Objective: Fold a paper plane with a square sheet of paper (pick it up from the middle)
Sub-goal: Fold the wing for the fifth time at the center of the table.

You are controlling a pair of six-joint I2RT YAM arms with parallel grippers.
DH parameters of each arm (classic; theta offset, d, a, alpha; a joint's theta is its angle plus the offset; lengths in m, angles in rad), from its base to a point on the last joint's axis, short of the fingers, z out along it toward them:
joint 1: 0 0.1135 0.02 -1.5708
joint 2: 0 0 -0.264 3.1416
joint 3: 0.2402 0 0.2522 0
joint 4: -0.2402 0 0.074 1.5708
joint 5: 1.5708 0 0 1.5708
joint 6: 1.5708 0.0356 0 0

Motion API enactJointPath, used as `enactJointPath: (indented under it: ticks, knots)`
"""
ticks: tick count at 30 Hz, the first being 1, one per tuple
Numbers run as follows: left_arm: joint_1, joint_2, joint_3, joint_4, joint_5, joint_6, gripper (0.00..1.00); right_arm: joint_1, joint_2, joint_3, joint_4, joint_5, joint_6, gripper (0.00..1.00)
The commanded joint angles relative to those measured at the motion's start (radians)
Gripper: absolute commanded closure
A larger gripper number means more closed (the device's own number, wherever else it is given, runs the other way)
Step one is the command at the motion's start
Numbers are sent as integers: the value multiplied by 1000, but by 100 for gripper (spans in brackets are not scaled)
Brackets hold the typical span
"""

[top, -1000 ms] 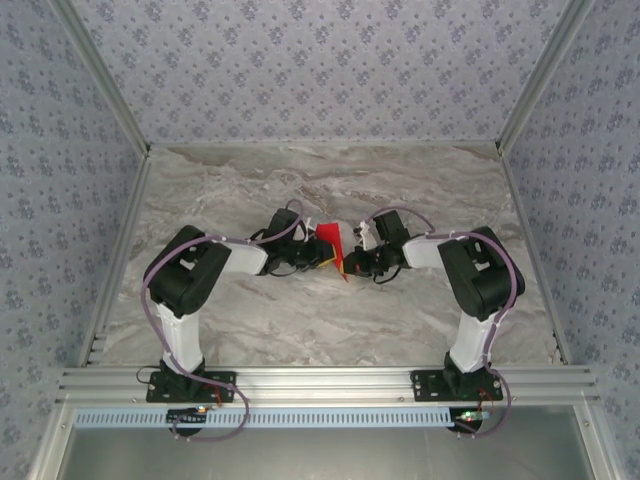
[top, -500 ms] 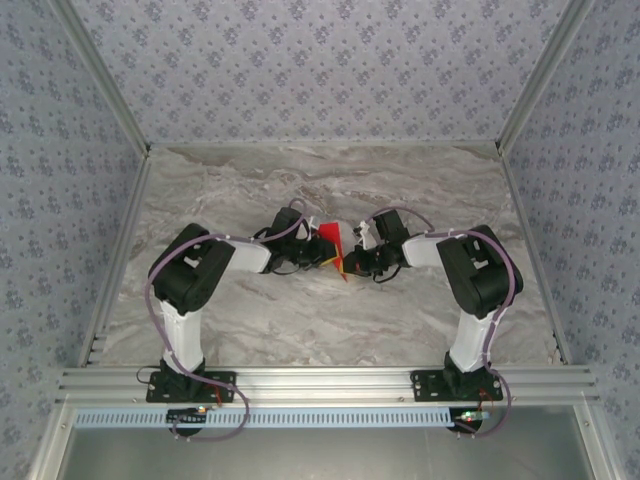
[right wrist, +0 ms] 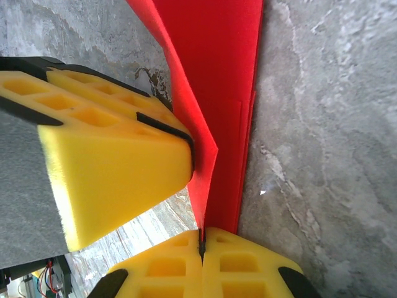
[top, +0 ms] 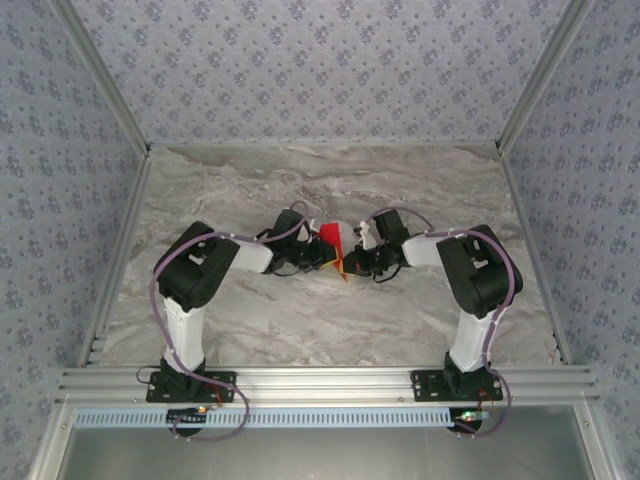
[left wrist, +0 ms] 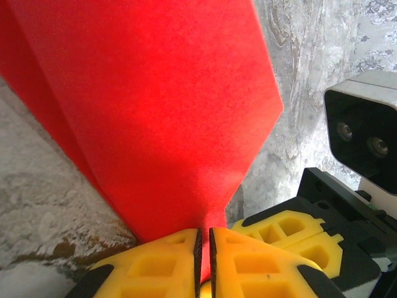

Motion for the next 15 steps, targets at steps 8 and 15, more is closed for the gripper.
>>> enactJointPath:
  ticks: [8,15]
  knots:
    - [-6,35,58,-156,-49,46,86,-7,6,21,-81,13,13,89]
    - [-6,54,84,-239,-72,61,86,-17,-33,4,-115,0,15,82]
